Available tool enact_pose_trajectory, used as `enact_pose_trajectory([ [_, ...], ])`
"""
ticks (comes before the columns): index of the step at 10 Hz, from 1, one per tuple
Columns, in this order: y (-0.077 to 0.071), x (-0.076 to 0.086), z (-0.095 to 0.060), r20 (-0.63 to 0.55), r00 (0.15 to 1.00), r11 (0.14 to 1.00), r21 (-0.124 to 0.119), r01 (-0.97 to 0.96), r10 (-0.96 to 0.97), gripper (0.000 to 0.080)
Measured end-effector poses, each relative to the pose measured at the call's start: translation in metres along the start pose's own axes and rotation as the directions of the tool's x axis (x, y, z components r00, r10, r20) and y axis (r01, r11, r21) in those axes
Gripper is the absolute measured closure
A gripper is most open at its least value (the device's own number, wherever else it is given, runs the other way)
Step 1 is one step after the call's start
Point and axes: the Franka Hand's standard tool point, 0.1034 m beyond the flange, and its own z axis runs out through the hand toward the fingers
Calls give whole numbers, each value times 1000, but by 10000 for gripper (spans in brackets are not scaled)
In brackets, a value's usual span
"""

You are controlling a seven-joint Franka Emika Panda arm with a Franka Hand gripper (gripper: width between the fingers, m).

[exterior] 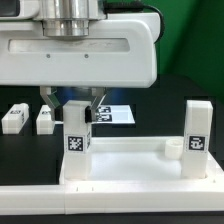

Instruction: Assemble desk

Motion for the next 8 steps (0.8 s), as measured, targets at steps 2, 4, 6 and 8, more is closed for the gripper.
enact_pose_trajectory([
  [2, 3, 0, 0, -1, 971, 971, -4, -238, 238, 511],
  [4, 6, -1, 0, 8, 856, 856, -4, -517, 517, 511],
  [6, 12, -2, 1, 29, 644, 644, 11, -765, 764, 509],
  [8, 14, -3, 1, 42, 553, 553, 10, -833, 832, 509],
])
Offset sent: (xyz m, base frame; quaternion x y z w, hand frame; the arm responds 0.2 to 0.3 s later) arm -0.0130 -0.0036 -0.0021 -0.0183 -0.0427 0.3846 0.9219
